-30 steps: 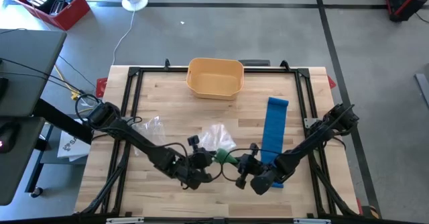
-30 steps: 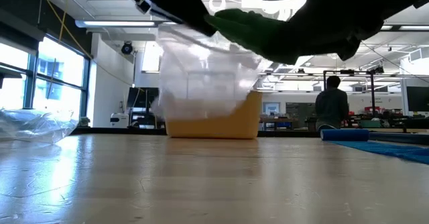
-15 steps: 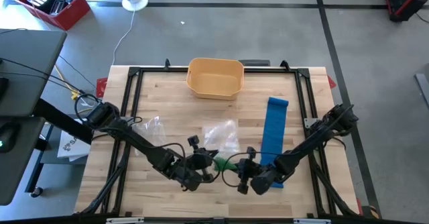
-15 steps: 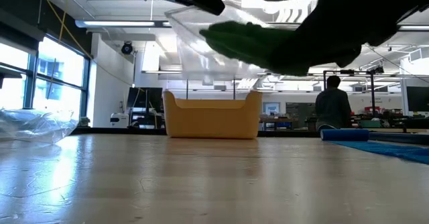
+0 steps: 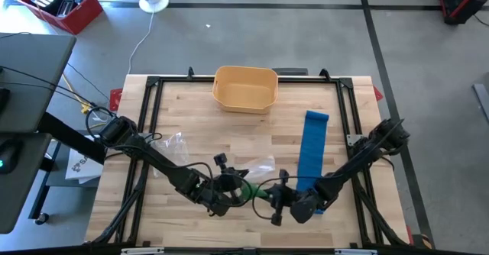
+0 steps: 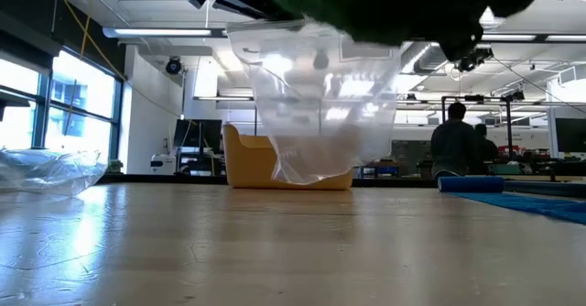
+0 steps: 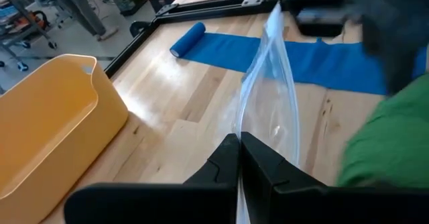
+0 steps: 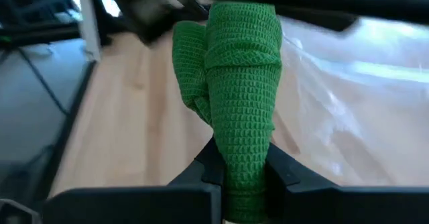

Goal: Roll bandage
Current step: Put the green bandage to the transparent zip bag

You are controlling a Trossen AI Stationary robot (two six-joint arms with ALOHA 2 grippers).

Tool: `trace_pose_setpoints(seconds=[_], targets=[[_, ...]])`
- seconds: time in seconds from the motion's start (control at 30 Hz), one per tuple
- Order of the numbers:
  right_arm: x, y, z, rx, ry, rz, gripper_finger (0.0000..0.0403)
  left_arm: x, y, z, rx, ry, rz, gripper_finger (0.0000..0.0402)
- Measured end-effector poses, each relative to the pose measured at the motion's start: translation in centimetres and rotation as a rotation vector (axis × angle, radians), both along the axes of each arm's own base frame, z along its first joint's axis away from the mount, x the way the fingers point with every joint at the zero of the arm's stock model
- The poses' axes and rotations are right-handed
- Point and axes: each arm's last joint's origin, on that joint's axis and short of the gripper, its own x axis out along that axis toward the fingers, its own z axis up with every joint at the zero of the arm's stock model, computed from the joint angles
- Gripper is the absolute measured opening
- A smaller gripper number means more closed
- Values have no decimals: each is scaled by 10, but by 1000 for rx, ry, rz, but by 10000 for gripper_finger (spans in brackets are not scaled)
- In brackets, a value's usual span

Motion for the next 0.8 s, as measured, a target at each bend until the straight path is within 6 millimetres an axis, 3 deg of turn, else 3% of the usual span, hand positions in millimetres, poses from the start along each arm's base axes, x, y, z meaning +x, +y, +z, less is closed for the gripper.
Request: trace_pose_setpoints(seconds=[0.2,0.53,0.8], targets=[[-4,-8,3,14,-7,-129,30,-1,-2,0,-1,-7,-4,0],[-1,-32,-12,171,97,-297,30,-3,-12,4,7,-57,-19,0],[7,-28,-1,155,-11,-252,30,6,-21,-8,22,-64,-61,0]])
